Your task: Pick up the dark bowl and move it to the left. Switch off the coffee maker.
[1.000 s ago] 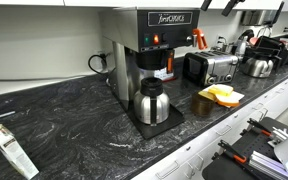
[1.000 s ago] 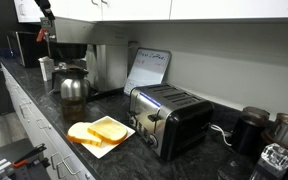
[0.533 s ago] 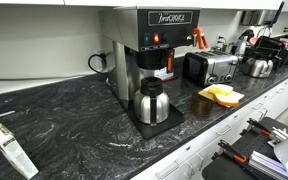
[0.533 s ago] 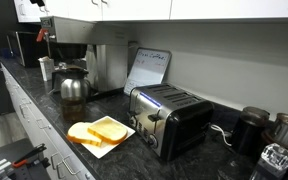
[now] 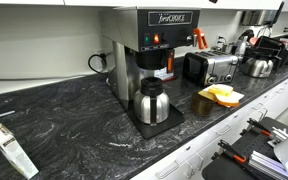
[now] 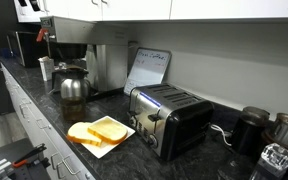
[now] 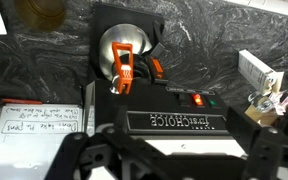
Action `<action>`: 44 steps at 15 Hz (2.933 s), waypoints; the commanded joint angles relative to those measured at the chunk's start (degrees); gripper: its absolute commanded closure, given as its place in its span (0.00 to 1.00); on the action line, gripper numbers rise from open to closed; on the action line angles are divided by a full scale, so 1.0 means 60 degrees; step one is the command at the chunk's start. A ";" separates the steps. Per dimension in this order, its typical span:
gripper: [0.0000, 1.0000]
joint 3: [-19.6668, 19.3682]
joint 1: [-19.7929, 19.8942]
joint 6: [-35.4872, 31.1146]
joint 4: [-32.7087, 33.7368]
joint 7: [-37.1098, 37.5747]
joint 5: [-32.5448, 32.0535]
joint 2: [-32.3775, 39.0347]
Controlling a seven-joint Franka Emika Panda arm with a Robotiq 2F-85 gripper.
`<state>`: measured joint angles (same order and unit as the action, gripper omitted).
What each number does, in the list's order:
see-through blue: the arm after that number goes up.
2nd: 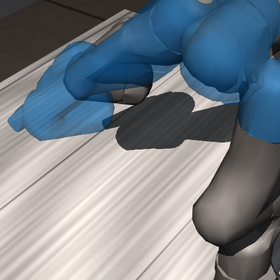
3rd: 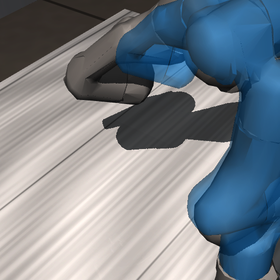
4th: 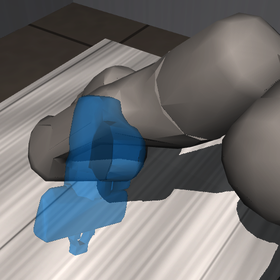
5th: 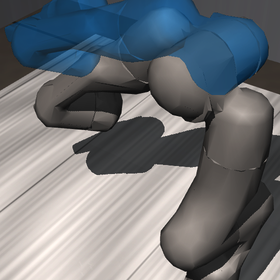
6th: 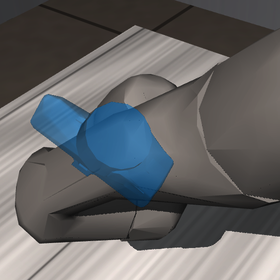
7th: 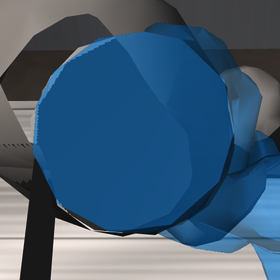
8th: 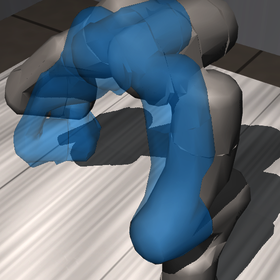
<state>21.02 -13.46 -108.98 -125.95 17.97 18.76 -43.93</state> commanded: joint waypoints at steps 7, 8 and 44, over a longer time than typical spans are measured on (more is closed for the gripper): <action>0.00 -0.0788 -0.0584 -0.0146 -0.0142 -0.0939 0.0762 0.0123; 0.00 -0.0931 -0.0412 -0.0256 -0.0386 -0.0834 0.0698 -0.0089; 0.70 0.0191 -0.1419 -0.1522 0.0525 -0.0805 0.1054 0.2263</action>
<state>22.43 -21.17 -117.60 -123.90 13.58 24.11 -31.91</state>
